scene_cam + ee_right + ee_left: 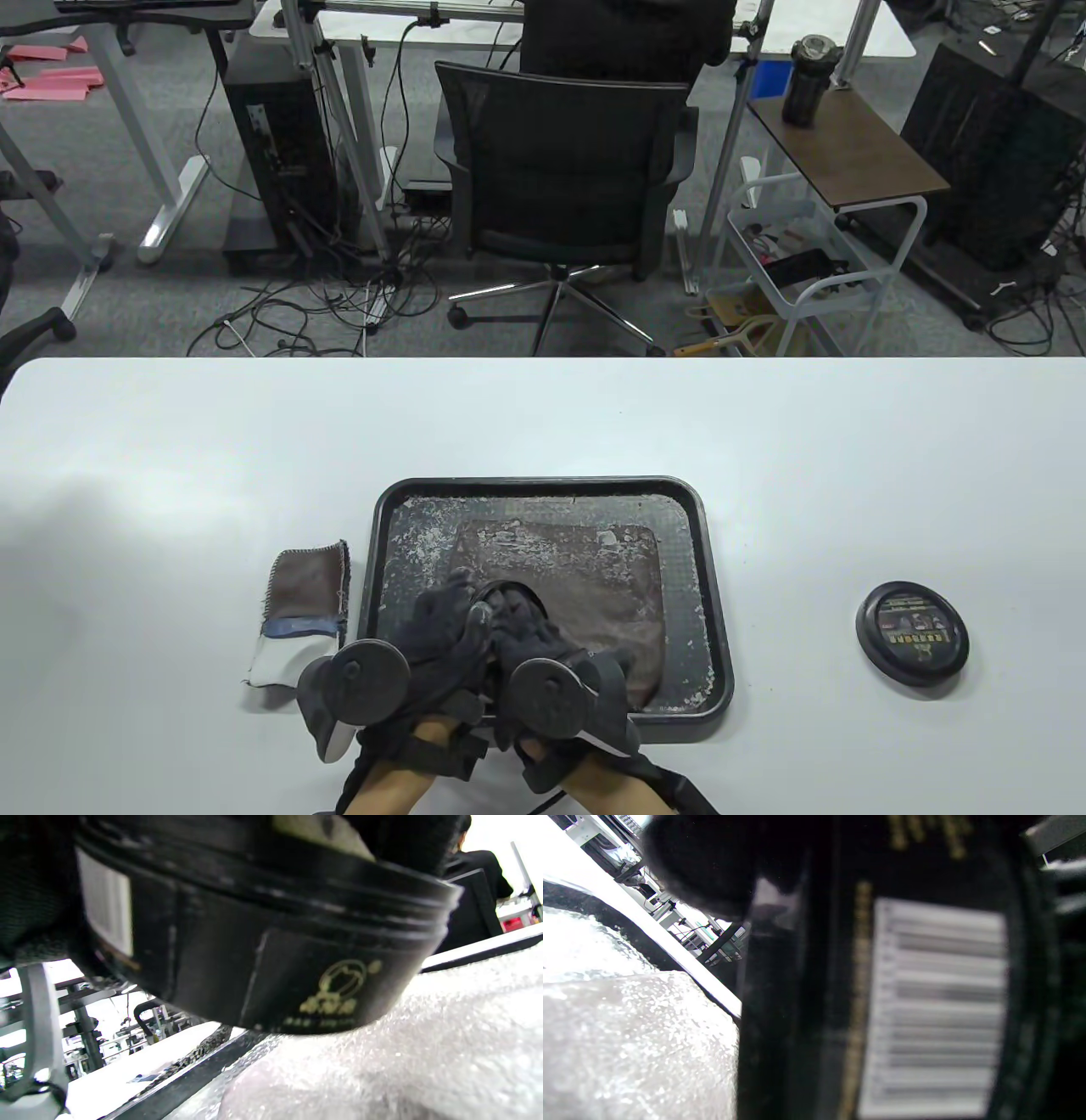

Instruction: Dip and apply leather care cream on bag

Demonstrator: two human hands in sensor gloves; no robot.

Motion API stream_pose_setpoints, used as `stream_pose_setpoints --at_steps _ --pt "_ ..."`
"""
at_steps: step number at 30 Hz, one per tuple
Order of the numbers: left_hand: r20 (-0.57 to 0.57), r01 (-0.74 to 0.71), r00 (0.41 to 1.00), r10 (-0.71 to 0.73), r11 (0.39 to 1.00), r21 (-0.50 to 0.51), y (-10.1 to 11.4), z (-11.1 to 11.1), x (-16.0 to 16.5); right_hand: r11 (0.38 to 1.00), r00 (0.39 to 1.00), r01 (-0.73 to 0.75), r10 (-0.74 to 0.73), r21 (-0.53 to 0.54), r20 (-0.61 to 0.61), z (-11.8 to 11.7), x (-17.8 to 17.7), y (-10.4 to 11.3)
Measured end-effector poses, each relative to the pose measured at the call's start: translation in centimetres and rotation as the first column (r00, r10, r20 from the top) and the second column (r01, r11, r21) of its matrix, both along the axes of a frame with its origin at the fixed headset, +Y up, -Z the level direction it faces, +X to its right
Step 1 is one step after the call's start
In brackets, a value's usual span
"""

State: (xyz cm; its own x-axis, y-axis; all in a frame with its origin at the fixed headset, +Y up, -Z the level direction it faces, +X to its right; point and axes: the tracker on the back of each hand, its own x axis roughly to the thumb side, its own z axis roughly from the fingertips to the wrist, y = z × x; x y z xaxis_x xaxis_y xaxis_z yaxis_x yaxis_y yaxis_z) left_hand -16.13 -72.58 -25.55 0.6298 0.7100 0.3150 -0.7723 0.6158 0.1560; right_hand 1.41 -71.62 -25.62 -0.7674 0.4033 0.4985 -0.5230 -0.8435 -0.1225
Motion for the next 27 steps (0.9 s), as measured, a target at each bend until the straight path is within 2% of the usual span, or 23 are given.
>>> stream_pose_setpoints --at_steps 3,6,8,11,16,20,24,27 --pt "0.021 -0.033 0.999 0.034 0.999 -0.018 -0.1 -0.4 -0.7 0.999 0.997 0.035 -0.035 0.006 -0.068 -0.1 0.1 -0.2" --pt "0.036 -0.103 0.994 0.106 0.992 -0.079 -0.6 -0.9 -1.7 0.996 0.99 -0.033 0.044 0.082 -0.134 0.4 -0.5 0.0" --pt "0.061 -0.147 0.986 0.158 0.978 -0.146 -1.1 -1.3 -2.6 0.992 0.972 -0.076 0.097 0.106 -0.212 0.7 -0.9 0.0" --pt "0.109 -0.184 0.971 0.212 0.958 -0.219 -1.8 -1.5 -3.1 0.982 0.951 -0.133 0.164 0.132 -0.261 0.9 -1.1 -0.2" --pt "0.046 -0.073 0.996 0.081 0.986 -0.153 -0.9 -0.8 -1.5 0.967 0.969 -0.195 0.216 0.163 -0.12 0.9 -1.1 -0.1" --pt "0.022 -0.003 1.0 0.005 0.993 -0.115 -0.2 -0.3 0.4 0.994 0.994 -0.106 0.106 0.04 0.007 0.2 0.3 0.0" --pt "0.023 -0.001 1.0 0.003 0.995 -0.101 -0.3 -0.3 1.0 0.999 0.999 -0.019 0.02 -0.035 0.028 -0.2 1.1 -0.4" --pt "0.012 -0.017 1.0 0.018 0.997 -0.081 -0.2 -0.4 0.6 0.999 0.998 0.034 -0.036 -0.029 -0.055 -0.2 1.5 -0.6"
